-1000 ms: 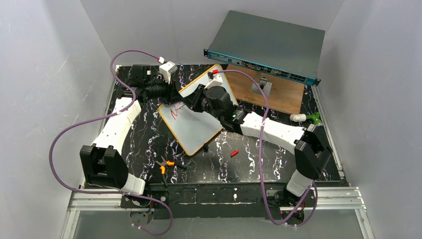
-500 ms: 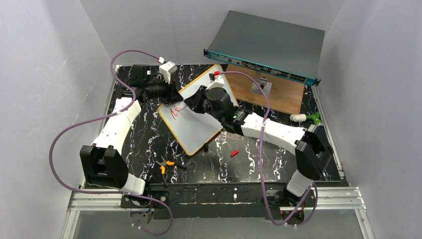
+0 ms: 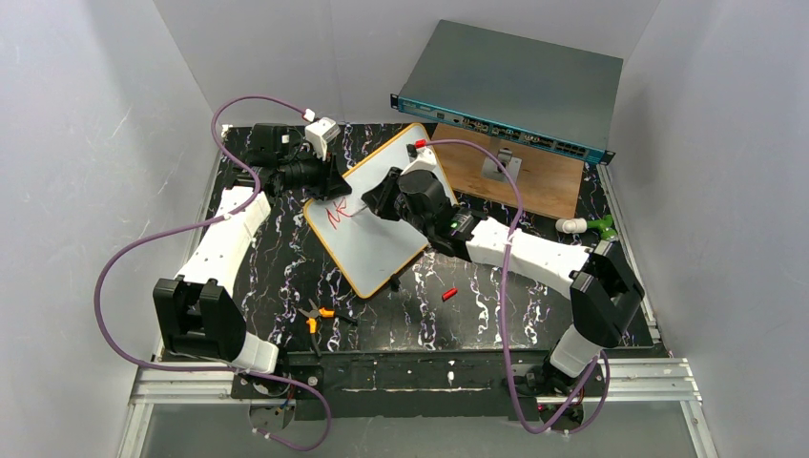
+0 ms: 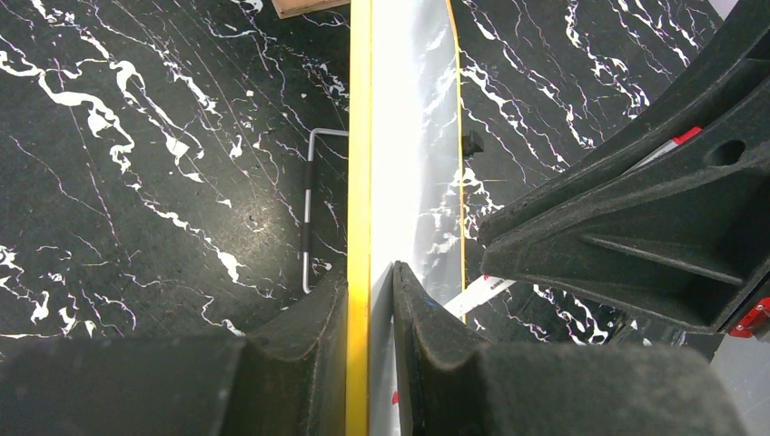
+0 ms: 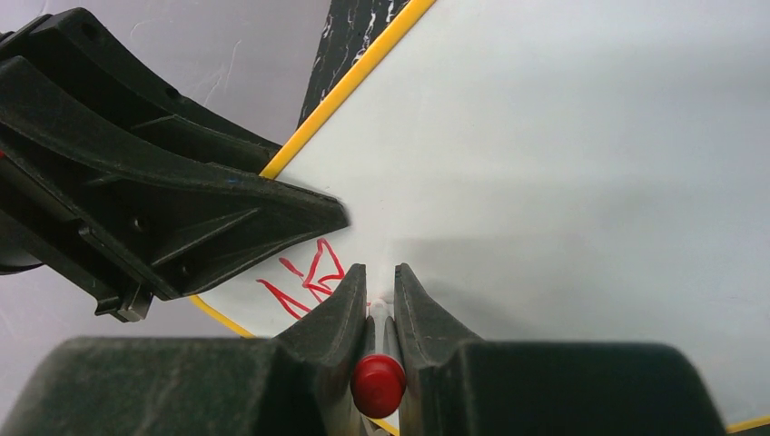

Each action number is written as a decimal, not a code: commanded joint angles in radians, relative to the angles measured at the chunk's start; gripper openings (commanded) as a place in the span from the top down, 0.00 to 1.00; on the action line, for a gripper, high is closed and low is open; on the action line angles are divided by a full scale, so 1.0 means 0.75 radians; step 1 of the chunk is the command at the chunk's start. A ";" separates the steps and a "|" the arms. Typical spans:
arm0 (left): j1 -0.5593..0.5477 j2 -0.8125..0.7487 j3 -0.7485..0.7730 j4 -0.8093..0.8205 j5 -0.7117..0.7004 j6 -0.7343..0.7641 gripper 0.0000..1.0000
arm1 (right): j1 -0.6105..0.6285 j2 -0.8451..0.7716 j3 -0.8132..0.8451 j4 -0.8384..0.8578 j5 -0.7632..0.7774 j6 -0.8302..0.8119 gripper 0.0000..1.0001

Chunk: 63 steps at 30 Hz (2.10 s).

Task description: Write a sentence on the whiteboard

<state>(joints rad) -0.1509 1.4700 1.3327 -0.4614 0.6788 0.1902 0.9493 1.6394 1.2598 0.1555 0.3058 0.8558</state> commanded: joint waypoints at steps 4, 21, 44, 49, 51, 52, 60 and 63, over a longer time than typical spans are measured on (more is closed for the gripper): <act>-0.005 -0.037 0.021 0.000 -0.060 0.107 1.00 | -0.022 -0.022 0.020 0.003 0.079 -0.089 0.99; -0.005 -0.034 0.030 -0.003 -0.061 0.106 1.00 | -0.022 -0.145 -0.010 0.222 -0.016 -0.181 0.99; -0.005 -0.025 0.041 -0.003 -0.059 0.109 1.00 | -0.022 -0.079 -0.019 0.208 -0.042 -0.132 0.99; -0.006 -0.025 0.046 -0.004 -0.059 0.110 1.00 | -0.022 -0.068 -0.026 0.200 -0.042 -0.126 0.99; -0.005 -0.025 0.047 -0.004 -0.059 0.110 1.00 | -0.022 -0.062 -0.031 0.200 -0.038 -0.121 0.99; -0.005 -0.024 0.049 -0.004 -0.059 0.110 1.00 | -0.022 -0.061 -0.030 0.198 -0.036 -0.117 0.99; -0.005 -0.028 0.043 -0.004 -0.058 0.109 1.00 | -0.032 -0.001 0.012 0.165 -0.018 -0.099 0.99; -0.005 -0.036 0.039 -0.004 -0.062 0.114 1.00 | -0.038 0.003 0.013 0.160 -0.017 -0.100 0.99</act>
<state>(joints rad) -0.1516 1.4700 1.3384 -0.4725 0.6811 0.1905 0.9295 1.6325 1.2446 0.2714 0.2741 0.7815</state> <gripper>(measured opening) 0.164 0.203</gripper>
